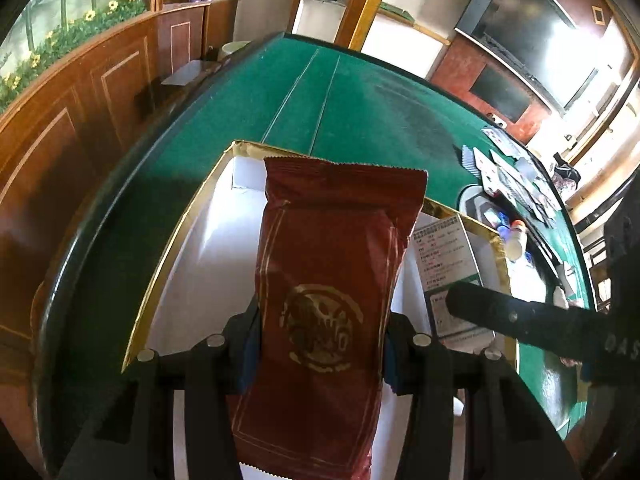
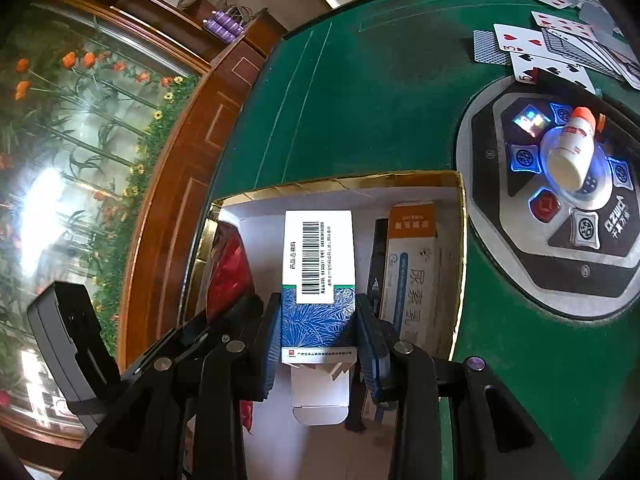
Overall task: Organize objects
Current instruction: 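Lower the red pouch into the tray with the left gripper while the right places the white-blue box there, then open both grippers and withdraw them from the tray back over the table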
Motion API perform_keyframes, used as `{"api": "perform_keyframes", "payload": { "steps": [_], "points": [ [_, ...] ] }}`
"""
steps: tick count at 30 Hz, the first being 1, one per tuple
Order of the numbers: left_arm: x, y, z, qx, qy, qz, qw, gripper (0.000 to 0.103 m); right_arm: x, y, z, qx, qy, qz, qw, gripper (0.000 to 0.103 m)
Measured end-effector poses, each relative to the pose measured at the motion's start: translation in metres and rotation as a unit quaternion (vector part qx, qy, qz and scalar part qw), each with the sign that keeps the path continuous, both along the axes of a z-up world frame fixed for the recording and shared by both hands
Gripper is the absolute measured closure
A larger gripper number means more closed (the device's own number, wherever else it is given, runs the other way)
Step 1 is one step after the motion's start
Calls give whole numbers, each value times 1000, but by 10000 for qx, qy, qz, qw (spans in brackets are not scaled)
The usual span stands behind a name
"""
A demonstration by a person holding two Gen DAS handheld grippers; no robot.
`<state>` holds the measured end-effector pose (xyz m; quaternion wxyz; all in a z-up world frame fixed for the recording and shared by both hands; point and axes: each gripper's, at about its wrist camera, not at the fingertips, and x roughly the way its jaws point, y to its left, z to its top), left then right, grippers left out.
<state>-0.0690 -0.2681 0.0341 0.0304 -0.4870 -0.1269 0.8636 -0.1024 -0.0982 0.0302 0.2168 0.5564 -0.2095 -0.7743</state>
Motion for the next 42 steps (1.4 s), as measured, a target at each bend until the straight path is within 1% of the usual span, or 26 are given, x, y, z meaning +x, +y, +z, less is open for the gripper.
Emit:
{"api": "perform_keyframes", "payload": {
  "steps": [3, 6, 9, 11, 13, 15, 17, 19, 21, 23, 26, 28, 30, 32, 35, 38, 40, 42],
  "points": [
    [-8, 2, -6, -110, -105, 23, 9999, 55, -2, -5, -1, 128, 38, -9, 9999, 65],
    [-11, 5, -7, -214, -91, 19, 9997, 53, -2, -7, 0, 229, 93, 12, 9997, 65],
    [-11, 3, -5, -212, -73, 51, 9997, 45, -3, -9, -1, 278, 123, 54, 9995, 64],
    [-10, 1, -3, -180, -33, 143, 9997, 36, -2, -8, -2, 280, 139, 66, 9995, 64],
    [-9, -3, 0, -71, 0, 294, 9995, 34, 0, -5, -1, 256, 169, -7, 9995, 56],
    [-6, -9, 2, 224, -3, 398, 9990, 30, 3, -2, 4, 312, 306, -45, 9990, 40],
    [-1, -14, 6, 394, 29, 508, 9979, 29, 8, 0, 11, 416, 473, -10, 9980, 36],
    [7, -15, 14, 413, 125, 556, 9975, 29, 17, 4, 22, 473, 674, 75, 9966, 34],
    [17, -14, 25, 426, 264, 554, 9972, 28, 32, 12, 33, 533, 927, 138, 9942, 29],
    [34, -9, 39, 491, 462, 507, 9964, 24, 48, 22, 44, 540, 1232, 258, 9906, 24],
    [64, 1, 60, 584, 807, 432, 9941, 19, 79, 45, 60, 711, 1778, 233, 9812, 17],
    [87, 11, 72, 599, 1063, 329, 9920, 18, 92, 57, 66, 812, 2040, 176, 9754, 13],
    [105, 22, 83, 521, 1294, 218, 9900, 18, 112, 69, 72, 1002, 2397, 53, 9657, 10],
    [125, 38, 94, 281, 1599, 86, 9867, 16, 131, 84, 78, 1201, 2748, -111, 9539, 9],
    [150, 63, 105, -63, 1963, 5, 9805, 13, 156, 105, 87, 1569, 3249, -434, 9316, 7],
    [168, 88, 111, -240, 2240, -117, 9742, 12, 172, 123, 92, 1925, 3593, -697, 9105, 0],
    [179, 105, 111, -312, 2407, -206, 9699, 12, 181, 136, 92, 2137, 3786, -844, 8966, 0],
    [188, 123, 110, -405, 2532, -334, 9660, 11, 186, 146, 90, 2292, 3857, -914, 8890, 0]
  ]
}}
